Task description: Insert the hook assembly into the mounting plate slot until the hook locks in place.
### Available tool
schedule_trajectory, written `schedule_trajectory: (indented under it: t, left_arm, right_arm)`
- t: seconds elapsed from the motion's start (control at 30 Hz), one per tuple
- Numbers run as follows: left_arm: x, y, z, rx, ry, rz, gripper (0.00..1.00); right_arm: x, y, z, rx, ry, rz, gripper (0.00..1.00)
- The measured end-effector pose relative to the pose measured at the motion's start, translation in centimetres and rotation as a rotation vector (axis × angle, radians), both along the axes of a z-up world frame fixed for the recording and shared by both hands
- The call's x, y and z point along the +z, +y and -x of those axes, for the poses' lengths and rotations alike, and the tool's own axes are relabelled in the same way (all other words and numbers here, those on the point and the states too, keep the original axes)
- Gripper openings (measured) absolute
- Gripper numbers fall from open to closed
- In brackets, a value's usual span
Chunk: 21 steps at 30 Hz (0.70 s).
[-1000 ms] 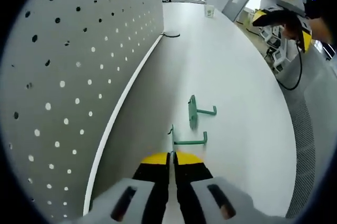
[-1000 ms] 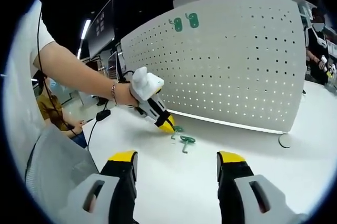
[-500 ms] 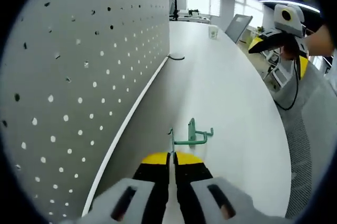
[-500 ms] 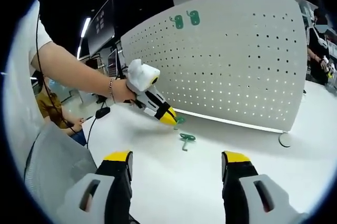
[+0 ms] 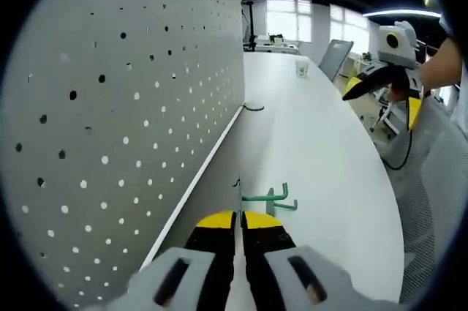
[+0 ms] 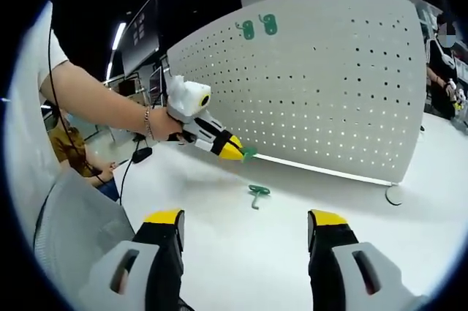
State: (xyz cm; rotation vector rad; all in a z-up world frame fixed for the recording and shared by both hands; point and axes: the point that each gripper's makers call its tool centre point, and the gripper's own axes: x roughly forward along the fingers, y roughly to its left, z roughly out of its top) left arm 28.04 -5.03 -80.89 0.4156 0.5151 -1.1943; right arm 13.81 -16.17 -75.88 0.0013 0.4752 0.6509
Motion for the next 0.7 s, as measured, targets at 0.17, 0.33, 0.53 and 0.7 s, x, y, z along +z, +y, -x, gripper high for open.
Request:
schedule_trajectory:
  t: [0.17,0.33,0.53,0.7]
  left_arm:
    - [0.8,0.0,0.0,0.018,-0.006,0.045,0.03]
    - [1.6,0.1,-0.1,0.040,-0.022,0.079,0.03]
    - [2.6,0.1,-0.2,0.062,-0.043,0.123,0.03]
    - [3.5,0.0,-0.1,0.082,-0.065,0.154,0.03]
  right_arm:
    - [0.1,0.1,0.0,0.000,-0.005,-0.004,0.67]
    - [0.3,0.0,-0.1,-0.010,-0.012,-0.006,0.67]
    - [0.3,-0.2,-0.1,-0.014,-0.016,-0.004,0.67]
    - [0.2,-0.1,0.1,-0.009,0.001,-0.013,0.62]
